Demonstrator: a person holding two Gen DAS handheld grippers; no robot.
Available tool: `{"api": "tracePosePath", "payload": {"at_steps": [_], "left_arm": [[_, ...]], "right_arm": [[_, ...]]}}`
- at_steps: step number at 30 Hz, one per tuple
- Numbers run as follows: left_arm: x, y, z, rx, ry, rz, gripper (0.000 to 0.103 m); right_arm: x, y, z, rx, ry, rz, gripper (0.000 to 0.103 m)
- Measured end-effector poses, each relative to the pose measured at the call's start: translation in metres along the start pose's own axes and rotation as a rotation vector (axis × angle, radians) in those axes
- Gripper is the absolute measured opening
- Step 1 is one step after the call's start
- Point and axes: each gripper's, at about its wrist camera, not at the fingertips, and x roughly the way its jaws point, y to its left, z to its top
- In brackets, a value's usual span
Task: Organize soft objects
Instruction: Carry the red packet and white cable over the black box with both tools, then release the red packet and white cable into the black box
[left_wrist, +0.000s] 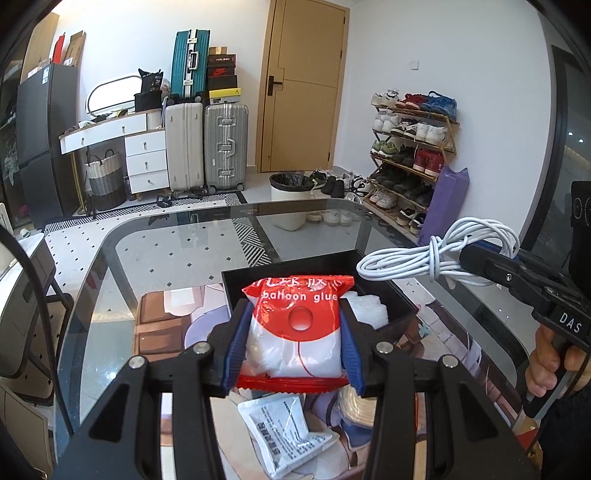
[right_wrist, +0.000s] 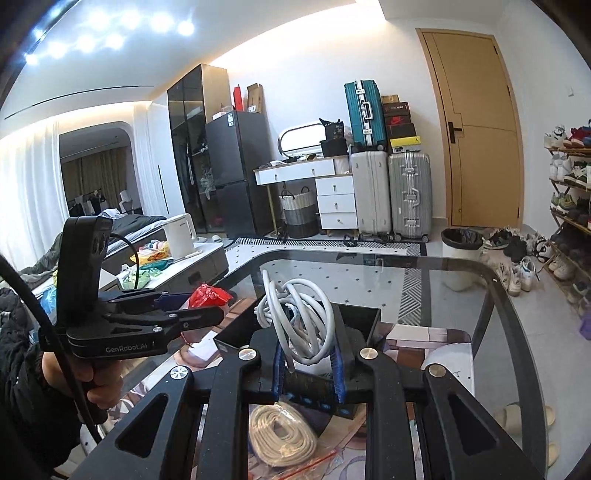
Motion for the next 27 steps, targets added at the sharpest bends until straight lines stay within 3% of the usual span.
{"api": "tracePosePath", "payload": {"at_steps": [27], "left_arm": [[0.072,0.001,0.004,-0.025,0.094,0.04,0.044]], "right_arm": [[0.094,-0.016,-0.002,-0.019,0.128,-0.125,0.02]]}}
